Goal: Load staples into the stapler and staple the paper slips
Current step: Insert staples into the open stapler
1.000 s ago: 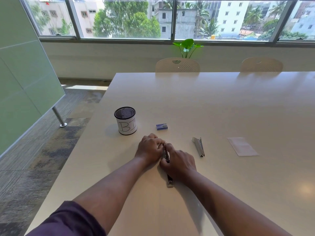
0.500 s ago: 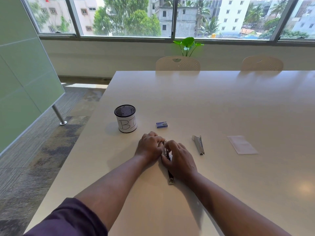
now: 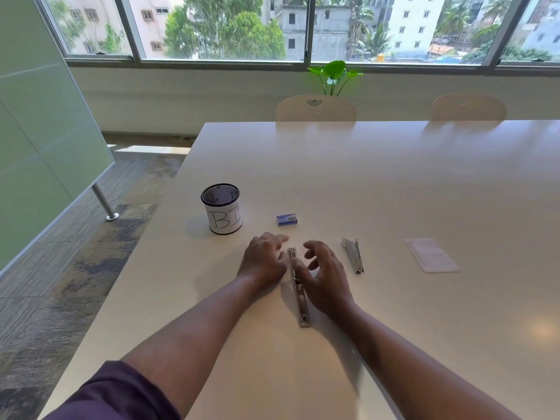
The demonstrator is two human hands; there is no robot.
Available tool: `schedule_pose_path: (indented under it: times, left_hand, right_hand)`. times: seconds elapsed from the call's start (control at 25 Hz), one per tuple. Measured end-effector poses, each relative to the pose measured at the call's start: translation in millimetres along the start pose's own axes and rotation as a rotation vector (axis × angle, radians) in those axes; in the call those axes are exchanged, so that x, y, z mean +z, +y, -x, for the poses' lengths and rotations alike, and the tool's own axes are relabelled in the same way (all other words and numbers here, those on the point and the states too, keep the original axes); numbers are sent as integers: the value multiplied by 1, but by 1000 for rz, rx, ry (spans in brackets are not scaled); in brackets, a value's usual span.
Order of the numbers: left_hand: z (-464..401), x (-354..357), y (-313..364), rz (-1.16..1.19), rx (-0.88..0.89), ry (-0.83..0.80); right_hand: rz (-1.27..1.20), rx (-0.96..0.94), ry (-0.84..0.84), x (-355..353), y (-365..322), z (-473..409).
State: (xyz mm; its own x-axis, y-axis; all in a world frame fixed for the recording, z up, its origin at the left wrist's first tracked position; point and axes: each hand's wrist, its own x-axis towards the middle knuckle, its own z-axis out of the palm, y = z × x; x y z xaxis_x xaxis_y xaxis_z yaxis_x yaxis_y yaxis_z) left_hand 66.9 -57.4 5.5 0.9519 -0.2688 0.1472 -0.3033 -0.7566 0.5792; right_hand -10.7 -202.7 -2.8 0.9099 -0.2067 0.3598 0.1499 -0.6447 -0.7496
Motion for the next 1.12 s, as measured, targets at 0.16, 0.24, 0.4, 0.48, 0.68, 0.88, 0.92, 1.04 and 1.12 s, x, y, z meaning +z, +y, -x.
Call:
schedule_pose_path:
  times: [0.16, 0.24, 0.4, 0.48, 0.68, 0.88, 0.92, 1.04, 1.12]
  left_hand:
    - [-7, 1, -2, 64, -31, 65]
    - [-15, 1, -2, 81, -70, 106]
    - [-27, 3, 1, 50, -62, 91]
    - [-37, 2, 1, 57, -75, 94]
    - [-62, 3, 1, 73, -126, 74]
    - [-80, 8, 0, 51, -150, 50]
    - [-81, 9, 0, 51, -151, 51]
    - [-83, 12, -2, 40, -140, 53]
    - [-84, 13, -3, -5, -118, 41]
  right_hand:
    - [-20, 124, 81, 1, 9, -15]
    - [21, 130, 47, 4, 12, -26]
    - [78, 88, 4, 11, 11, -46]
    - [101, 80, -2, 15, 13, -58]
    - [142, 94, -33, 23, 22, -87]
    - [176, 119, -39, 30, 30, -116]
    - [176, 127, -38, 31, 32, -122]
    - [189, 135, -59, 33, 36, -134]
    - [209, 124, -83, 35, 37, -135]
